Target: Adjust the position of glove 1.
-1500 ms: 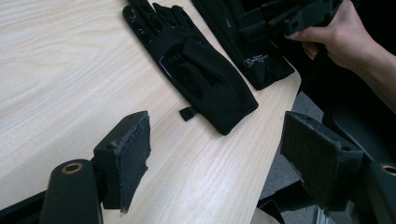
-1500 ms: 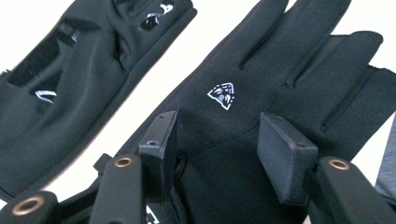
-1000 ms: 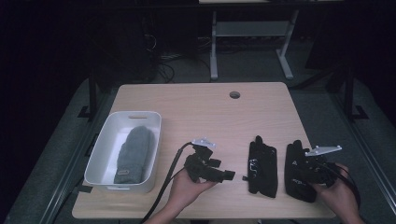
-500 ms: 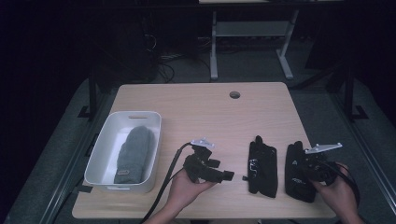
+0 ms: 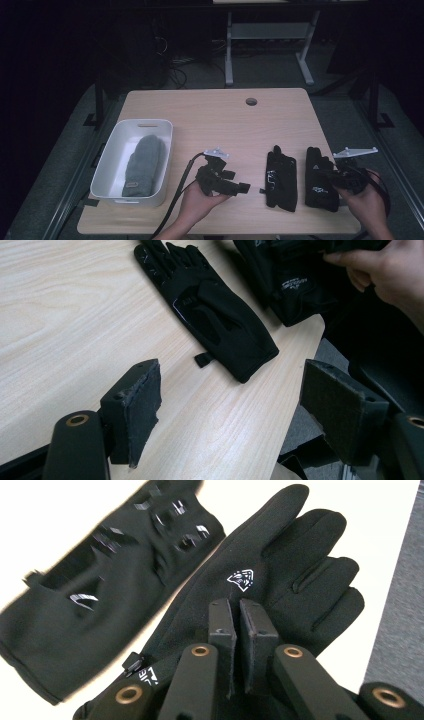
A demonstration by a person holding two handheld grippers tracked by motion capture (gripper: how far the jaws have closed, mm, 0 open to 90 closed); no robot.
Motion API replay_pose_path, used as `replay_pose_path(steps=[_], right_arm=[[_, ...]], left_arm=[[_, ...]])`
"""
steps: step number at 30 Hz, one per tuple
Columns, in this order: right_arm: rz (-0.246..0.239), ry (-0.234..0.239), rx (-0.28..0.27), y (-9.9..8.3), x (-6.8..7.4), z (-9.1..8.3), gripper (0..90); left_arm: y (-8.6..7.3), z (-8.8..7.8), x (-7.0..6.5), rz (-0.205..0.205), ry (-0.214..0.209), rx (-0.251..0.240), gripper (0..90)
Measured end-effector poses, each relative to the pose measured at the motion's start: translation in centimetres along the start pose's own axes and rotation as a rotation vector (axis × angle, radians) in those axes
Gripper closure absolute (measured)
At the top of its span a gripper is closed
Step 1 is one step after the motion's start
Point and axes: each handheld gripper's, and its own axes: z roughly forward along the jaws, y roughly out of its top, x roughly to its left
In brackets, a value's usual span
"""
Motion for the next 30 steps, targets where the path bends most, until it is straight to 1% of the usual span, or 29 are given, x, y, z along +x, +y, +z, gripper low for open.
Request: replay_pose_path(steps=[4, 5, 6, 7, 8, 9, 10, 11, 12, 13, 17, 18, 19, 20, 21, 24, 26, 27, 30], right_arm=[[-0.008, 0.015, -0.016, 1.1, 0.9, -0.2, 84.4], [-0.018, 0.021, -0.023, 1.4, 1.2, -0.1, 84.4], [-0.018, 0.021, -0.023, 1.4, 1.2, -0.1, 84.4], [-0.02, 0.033, -0.021, 2.0, 2.0, 0.2, 84.4], [-0.02, 0.033, -0.021, 2.0, 2.0, 0.2, 84.4], [-0.027, 0.043, -0.017, 2.4, 2.5, 0.5, 84.3], [-0.027, 0.043, -0.017, 2.4, 2.5, 0.5, 84.3], [-0.029, 0.053, -0.018, 2.7, 3.1, 0.9, 84.3], [-0.029, 0.053, -0.018, 2.7, 3.1, 0.9, 84.3], [-0.028, 0.068, -0.016, 3.0, 3.6, 1.2, 84.3], [-0.031, 0.09, -0.014, 3.8, 4.8, 2.0, 84.2], [-0.031, 0.09, -0.014, 3.8, 4.8, 2.0, 84.2], [-0.044, 0.094, -0.01, 4.2, 5.3, 2.4, 84.2], [-0.05, 0.098, -0.008, 4.4, 5.6, 2.7, 84.2], [-0.048, 0.1, -0.003, 4.5, 5.9, 2.8, 84.2], [-0.046, 0.105, 0.004, 4.8, 6.3, 3.2, 84.1], [-0.051, 0.111, 0.001, 5.1, 6.5, 3.7, 84.0], [-0.047, 0.115, 0.008, 5.2, 6.8, 4.0, 84.0], [-0.054, 0.11, 0.019, 5.3, 7.0, 4.4, 83.9]], left_arm=[[0.0, -0.2, 0.0, -0.002, 0.0, -0.006, 24.5], [0.0, -0.2, 0.0, 0.001, 0.001, -0.005, 24.5], [0.0, -0.2, 0.0, 0.001, 0.001, -0.005, 24.5], [-0.1, -0.3, 0.0, 0.001, 0.003, -0.004, 24.5], [-0.1, -0.3, 0.0, 0.001, 0.003, -0.004, 24.5], [-0.1, -0.5, 0.0, 0.0, 0.005, -0.007, 24.5], [-0.1, -0.5, 0.0, 0.0, 0.005, -0.007, 24.5], [-0.2, -0.6, 0.1, -0.002, 0.006, -0.011, 24.5], [-0.2, -0.6, 0.1, -0.002, 0.006, -0.011, 24.5], [-0.2, -0.7, 0.2, -0.001, 0.007, -0.01, 24.5], [-0.3, -0.7, 0.2, -0.002, 0.008, -0.008, 24.5], [-0.3, -0.7, 0.2, -0.002, 0.008, -0.008, 24.5], [-0.4, -0.8, 0.2, -0.004, 0.009, -0.009, 24.5], [-0.4, -0.8, 0.2, -0.004, 0.009, -0.009, 24.5], [-0.4, -0.8, 0.3, -0.003, 0.009, -0.007, 24.5], [-0.5, -0.9, 0.4, -0.005, 0.01, -0.008, 24.5], [-0.5, -0.9, 0.4, -0.007, 0.011, -0.008, 24.5], [-0.6, -1.0, 0.5, -0.009, 0.011, -0.01, 24.5], [-0.7, -1.1, 0.6, -0.009, 0.012, -0.008, 24.5]])
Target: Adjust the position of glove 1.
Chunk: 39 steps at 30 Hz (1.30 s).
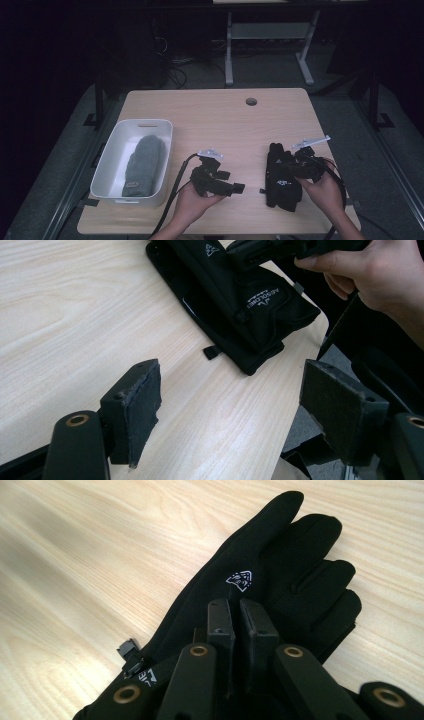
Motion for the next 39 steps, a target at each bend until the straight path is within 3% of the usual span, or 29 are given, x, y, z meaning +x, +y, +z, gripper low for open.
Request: replay_pose_path(steps=[6, 8, 9, 12, 16, 18, 23, 29, 39], right_arm=[[0.022, 0.001, 0.026, -0.4, 0.2, 1.1, 80.7], [0.022, 0.007, 0.031, -0.7, 0.1, 1.5, 75.7], [0.037, 0.008, 0.035, -0.9, 0.1, 1.6, 67.0], [0.038, 0.012, 0.015, -1.1, -0.2, 1.0, 62.4], [0.053, 0.011, 0.002, -1.7, -0.8, -0.1, 65.8], [0.057, 0.005, -0.002, -2.7, -1.5, -0.8, 72.6], [0.077, 0.01, 0.01, -4.1, -2.1, -0.9, 76.4], [0.083, 0.025, 0.003, -5.4, -1.9, -0.5, 77.4], [0.089, 0.078, 0.006, -5.8, -1.0, 0.0, 76.4]], left_arm=[[-0.3, 0.0, 0.2, -0.006, 0.0, 0.002, 24.5], [-0.4, 0.2, 0.2, -0.007, -0.002, 0.005, 24.4], [-0.5, 0.2, 0.2, -0.007, -0.001, 0.006, 24.5], [-0.5, 0.4, 0.2, -0.006, -0.003, 0.009, 24.5], [-0.5, 0.5, 0.1, -0.003, -0.001, 0.013, 24.5], [-0.5, 0.7, 0.1, -0.006, -0.003, 0.012, 24.5], [-0.6, 1.5, 0.0, -0.008, -0.008, 0.027, 24.5], [-0.7, 2.6, -0.2, -0.003, -0.017, 0.048, 24.5], [-0.6, 3.3, -0.1, -0.013, -0.03, 0.063, 24.5]])
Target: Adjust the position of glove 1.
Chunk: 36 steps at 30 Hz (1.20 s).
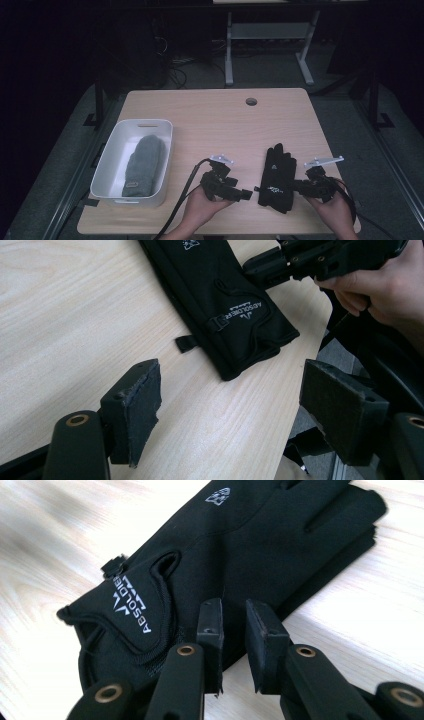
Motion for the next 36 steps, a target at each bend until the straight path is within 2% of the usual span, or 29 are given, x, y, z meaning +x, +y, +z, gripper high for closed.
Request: replay_pose_path(steps=[8, 10, 12, 16, 17, 19, 22, 28, 31, 36], right_arm=[[-0.015, 0.07, 0.0, 0.4, 1.0, 0.9, 70.8], [-0.024, 0.074, -0.003, 0.5, 1.1, 1.1, 69.6], [-0.029, 0.07, -0.012, 0.9, 1.3, 1.1, 62.2], [-0.021, 0.058, -0.045, 1.2, 0.9, 0.9, 52.8], [-0.021, 0.058, -0.045, 1.2, 0.9, 0.9, 52.8], [0.023, 0.053, -0.081, 1.4, 0.2, 0.7, 45.9], [0.056, 0.045, -0.107, 1.5, -0.8, 0.6, 42.2], [0.119, 0.023, -0.129, 1.9, -2.3, 0.9, 40.5], [0.125, 0.018, -0.139, 2.0, -2.9, 1.1, 40.1], [0.168, 0.001, -0.154, 2.3, -3.9, 1.5, 39.4]], left_arm=[[0.2, 0.8, 0.3, -0.012, 0.001, 0.012, 24.6], [0.2, 1.0, 0.4, -0.013, 0.002, 0.016, 24.6], [0.3, 1.4, 0.6, -0.02, 0.008, 0.021, 24.7], [0.5, 2.0, 0.8, -0.026, 0.008, 0.027, 25.1], [0.5, 2.0, 0.8, -0.026, 0.008, 0.027, 25.1], [0.6, 2.6, 1.1, -0.035, 0.01, 0.037, 25.4], [0.7, 3.2, 1.4, -0.04, 0.016, 0.048, 25.4], [0.8, 4.2, 1.7, -0.055, 0.019, 0.068, 26.4], [0.8, 4.5, 1.8, -0.057, 0.018, 0.073, 26.6], [1.0, 5.2, 2.0, -0.068, 0.01, 0.077, 30.6]])
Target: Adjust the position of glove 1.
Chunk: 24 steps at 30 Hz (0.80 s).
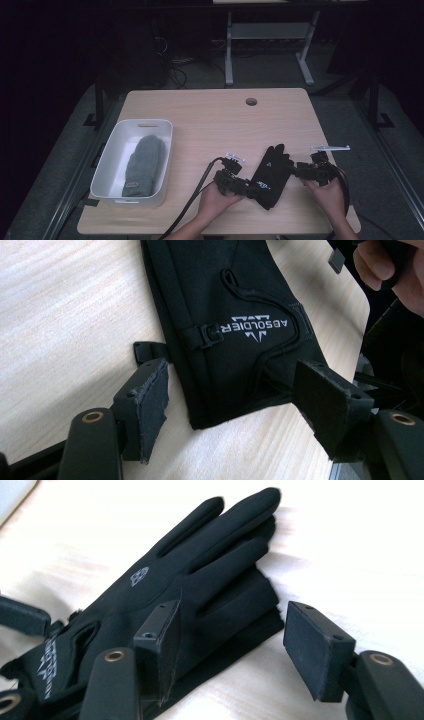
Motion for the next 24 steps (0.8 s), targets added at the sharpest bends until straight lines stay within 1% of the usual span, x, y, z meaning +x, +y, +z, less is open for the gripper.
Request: replay_pose_path(steps=[1, 3, 4, 8, 9, 10, 13, 14, 15, 16, 17, 18, 20, 21, 22, 23, 24], right_arm=[[0.006, -0.004, 0.002, 0.1, -0.1, 0.0, 39.5], [0.012, -0.009, 0.003, 0.2, -0.2, 0.1, 39.5], [0.018, -0.016, 0.009, 0.4, -0.5, 0.3, 39.5], [0.033, -0.022, 0.001, 0.6, -0.9, 0.6, 39.4], [0.033, -0.022, 0.001, 0.6, -0.9, 0.6, 39.4], [0.03, -0.029, 0.01, 0.7, -1.0, 0.9, 39.5], [0.019, -0.039, 0.014, 0.7, -1.0, 1.2, 39.8], [0.036, -0.041, 0.028, 0.7, -0.9, 1.3, 40.1], [0.036, -0.041, 0.028, 0.7, -0.9, 1.3, 40.1], [0.019, -0.047, 0.029, 0.6, -0.8, 1.4, 40.6], [0.019, -0.047, 0.029, 0.6, -0.8, 1.4, 40.6], [0.015, -0.046, 0.035, 0.5, -0.8, 1.6, 41.5], [0.014, -0.048, 0.028, 0.4, -0.8, 1.6, 42.3], [0.012, -0.05, 0.03, 0.4, -0.8, 1.6, 41.7], [0.014, -0.055, 0.031, 0.4, -0.8, 1.5, 41.3], [0.014, -0.055, 0.031, 0.4, -0.8, 1.5, 41.3], [0.015, -0.056, 0.032, 0.4, -1.0, 1.5, 41.0]], left_arm=[[0.1, 0.1, 0.0, 0.007, 0.002, 0.01, 30.7], [0.1, 0.2, 0.0, 0.005, 0.005, 0.009, 30.7], [0.2, 0.3, 0.1, 0.001, 0.004, 0.017, 30.7], [0.3, 0.8, 0.3, -0.007, 0.003, 0.021, 31.1], [0.3, 0.8, 0.3, -0.007, 0.003, 0.021, 32.6], [0.4, 0.8, 0.2, -0.004, 0.0, 0.025, 32.9], [0.4, 0.9, 0.2, -0.006, -0.001, 0.025, 34.0], [0.4, 1.0, 0.0, 0.003, -0.001, 0.03, 35.5], [0.4, 1.0, 0.0, 0.003, -0.001, 0.03, 36.9], [0.3, 1.2, -0.2, 0.017, 0.01, 0.031, 39.0], [0.3, 1.2, -0.2, 0.017, 0.01, 0.031, 41.2], [0.3, 1.3, -0.2, 0.023, 0.017, 0.033, 43.7], [0.3, 1.4, -0.4, 0.036, 0.03, 0.031, 47.6], [0.3, 1.4, -0.4, 0.036, 0.03, 0.031, 47.8], [0.4, 1.4, -0.6, 0.049, 0.044, 0.041, 47.8], [0.4, 1.4, -0.6, 0.049, 0.044, 0.041, 47.8], [0.4, 1.5, -0.7, 0.049, 0.033, 0.05, 48.0]])
